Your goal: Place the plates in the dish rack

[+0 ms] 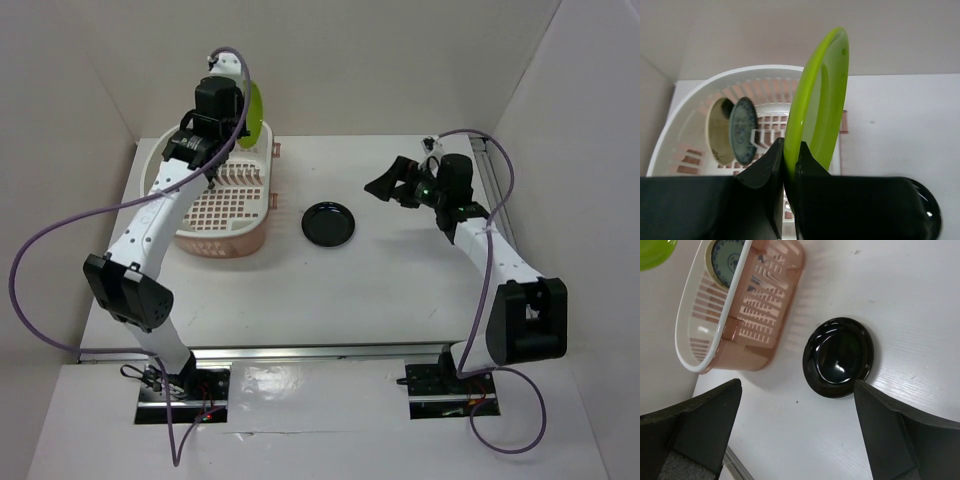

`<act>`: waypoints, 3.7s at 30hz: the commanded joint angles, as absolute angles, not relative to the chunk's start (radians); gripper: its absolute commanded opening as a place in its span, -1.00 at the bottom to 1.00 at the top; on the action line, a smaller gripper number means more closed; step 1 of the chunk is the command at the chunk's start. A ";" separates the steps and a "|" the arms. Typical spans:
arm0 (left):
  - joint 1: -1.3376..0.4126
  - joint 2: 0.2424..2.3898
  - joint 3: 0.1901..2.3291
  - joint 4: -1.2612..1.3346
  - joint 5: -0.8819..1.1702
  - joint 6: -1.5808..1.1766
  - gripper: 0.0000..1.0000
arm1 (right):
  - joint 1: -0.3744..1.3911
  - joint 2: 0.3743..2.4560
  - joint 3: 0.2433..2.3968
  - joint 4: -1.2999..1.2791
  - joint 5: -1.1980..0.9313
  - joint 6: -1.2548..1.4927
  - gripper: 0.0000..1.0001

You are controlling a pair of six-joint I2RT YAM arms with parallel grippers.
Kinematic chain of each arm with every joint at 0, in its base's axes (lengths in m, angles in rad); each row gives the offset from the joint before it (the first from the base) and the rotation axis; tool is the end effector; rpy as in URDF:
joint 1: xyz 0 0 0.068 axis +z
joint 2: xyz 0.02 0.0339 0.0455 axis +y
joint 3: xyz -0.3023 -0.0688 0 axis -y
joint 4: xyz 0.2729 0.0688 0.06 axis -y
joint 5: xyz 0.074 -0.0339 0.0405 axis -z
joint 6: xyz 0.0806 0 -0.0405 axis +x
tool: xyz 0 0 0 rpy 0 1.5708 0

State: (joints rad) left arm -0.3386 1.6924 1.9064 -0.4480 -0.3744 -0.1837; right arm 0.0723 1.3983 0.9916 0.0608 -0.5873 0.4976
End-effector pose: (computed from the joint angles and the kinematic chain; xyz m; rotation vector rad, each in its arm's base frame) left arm 0.4395 -0.1235 0.4956 -0.1269 1.7840 -0.0369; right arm 0.3710 0.0717 0.3106 0.0065 1.9696 0.9396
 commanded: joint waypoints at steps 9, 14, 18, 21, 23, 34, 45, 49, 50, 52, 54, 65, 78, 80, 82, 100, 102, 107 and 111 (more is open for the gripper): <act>-0.327 1.854 1.899 -0.259 -0.721 0.074 -1.00 | 0.170 1.460 1.029 0.133 -0.601 0.479 1.00; -0.318 1.905 1.899 -0.250 -0.732 0.074 -1.00 | 0.183 1.470 1.029 0.143 -0.601 0.479 1.00; -0.279 1.928 1.890 -0.229 -0.732 0.074 -1.00 | 0.183 1.479 1.029 0.143 -0.601 0.479 1.00; -0.265 1.947 1.890 -0.229 -0.719 0.048 -1.00 | 0.183 1.488 1.039 0.133 -0.610 0.479 1.00; -0.246 1.947 1.881 -0.229 -0.719 0.034 -1.00 | 0.183 1.497 1.049 0.133 -0.611 0.479 1.00; -0.227 2.043 1.890 -0.249 -0.719 -0.018 -1.00 | 0.183 1.559 1.101 0.114 -0.640 0.468 1.00; -0.209 2.112 1.939 -0.291 -0.709 -0.063 -1.00 | 0.183 1.586 1.121 0.104 -0.658 0.459 1.00; -0.209 2.121 1.939 -0.291 -0.709 -0.063 -1.00 | 0.183 1.597 1.130 0.104 -0.658 0.459 1.00; -0.200 2.121 1.939 -0.291 -0.709 -0.063 -1.00 | 0.183 1.597 1.131 0.104 -0.658 0.459 1.00; -0.199 2.131 1.939 -0.291 -0.709 -0.072 -1.00 | 0.183 1.606 1.131 0.104 -0.667 0.459 1.00; -0.199 2.131 1.939 -0.291 -0.700 -0.072 -1.00 | 0.183 1.606 1.131 0.104 -0.667 0.459 1.00; -0.199 2.169 1.948 -0.310 -0.670 -0.091 -1.00 | 0.183 1.606 1.131 0.104 -0.667 0.459 1.00; -0.181 2.180 1.939 -0.340 -0.607 -0.126 -0.81 | 0.183 1.606 1.131 0.115 -0.696 0.449 1.00; -0.172 2.180 1.939 -0.341 -0.597 -0.135 -0.75 | 0.183 1.606 1.131 0.115 -0.696 0.449 1.00; -0.172 2.180 1.939 -0.341 -0.597 -0.135 -0.73 | 0.183 1.606 1.131 0.115 -0.706 0.449 1.00; -0.144 2.149 1.977 -0.368 -0.511 -0.178 0.13 | 0.183 1.597 1.111 0.152 -0.746 0.459 1.00; -0.144 2.140 1.977 -0.368 -0.499 -0.178 0.24 | 0.183 1.597 1.111 0.152 -0.746 0.459 1.00; -0.144 2.092 1.977 -0.377 -0.427 -0.187 0.33 | 0.183 1.606 1.121 0.112 -0.674 0.459 1.00; -0.144 2.028 1.977 -0.400 -0.341 -0.198 0.34 | 0.183 1.615 1.121 0.100 -0.646 0.448 1.00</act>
State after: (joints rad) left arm -0.1463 2.1418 1.9404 -0.4099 -0.4164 -0.1684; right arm 0.1745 1.6093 1.0874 0.0738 -0.6796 0.4728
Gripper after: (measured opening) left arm 0.666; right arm 0.999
